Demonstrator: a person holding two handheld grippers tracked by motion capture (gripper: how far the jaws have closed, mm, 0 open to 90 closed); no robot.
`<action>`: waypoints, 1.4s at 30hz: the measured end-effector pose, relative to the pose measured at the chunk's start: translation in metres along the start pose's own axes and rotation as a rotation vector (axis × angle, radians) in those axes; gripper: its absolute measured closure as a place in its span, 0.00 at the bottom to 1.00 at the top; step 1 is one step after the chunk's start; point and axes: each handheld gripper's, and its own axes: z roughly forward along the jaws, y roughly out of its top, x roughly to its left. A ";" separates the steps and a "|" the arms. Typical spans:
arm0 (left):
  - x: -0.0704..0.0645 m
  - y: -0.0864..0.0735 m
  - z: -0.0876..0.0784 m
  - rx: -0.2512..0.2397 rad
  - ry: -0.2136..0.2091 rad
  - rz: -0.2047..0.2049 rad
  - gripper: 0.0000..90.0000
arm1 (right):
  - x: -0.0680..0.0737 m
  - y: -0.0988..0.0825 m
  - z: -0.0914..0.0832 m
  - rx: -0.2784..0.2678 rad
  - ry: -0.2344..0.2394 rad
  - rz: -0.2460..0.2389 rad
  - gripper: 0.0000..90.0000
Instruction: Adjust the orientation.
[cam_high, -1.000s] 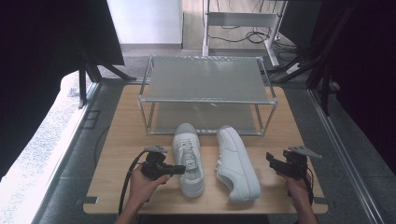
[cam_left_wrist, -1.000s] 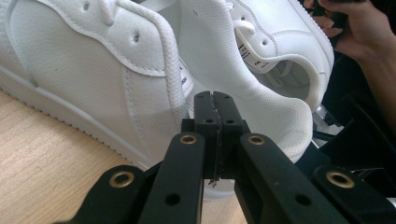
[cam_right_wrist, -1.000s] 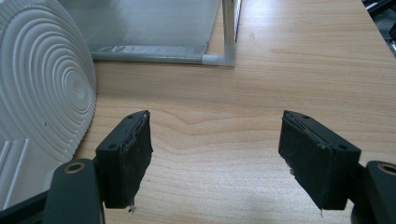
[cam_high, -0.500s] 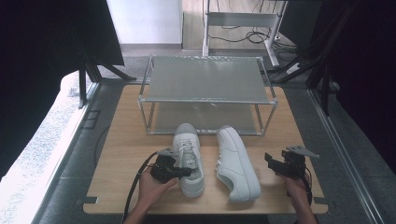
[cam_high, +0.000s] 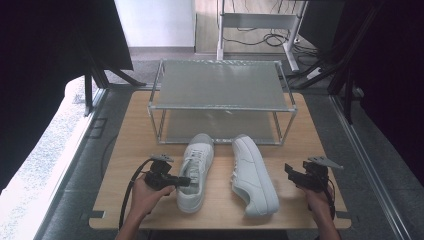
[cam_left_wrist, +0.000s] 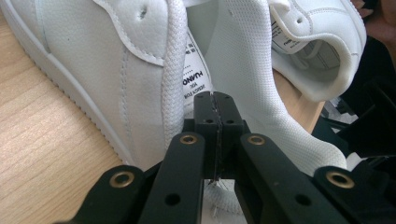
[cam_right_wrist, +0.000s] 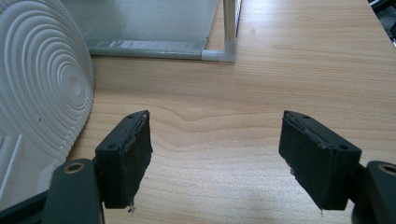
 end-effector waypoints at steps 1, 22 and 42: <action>0.001 0.000 -0.001 0.001 -0.004 -0.003 1.00 | 0.000 0.000 0.000 0.000 0.000 0.000 0.28; -0.009 0.005 -0.035 -0.268 -0.020 0.083 0.51 | 0.001 0.000 0.000 0.003 -0.002 -0.006 0.28; -0.013 -0.001 -0.052 -0.426 0.191 0.122 0.39 | 0.004 0.002 -0.001 -0.012 -0.015 -0.013 0.28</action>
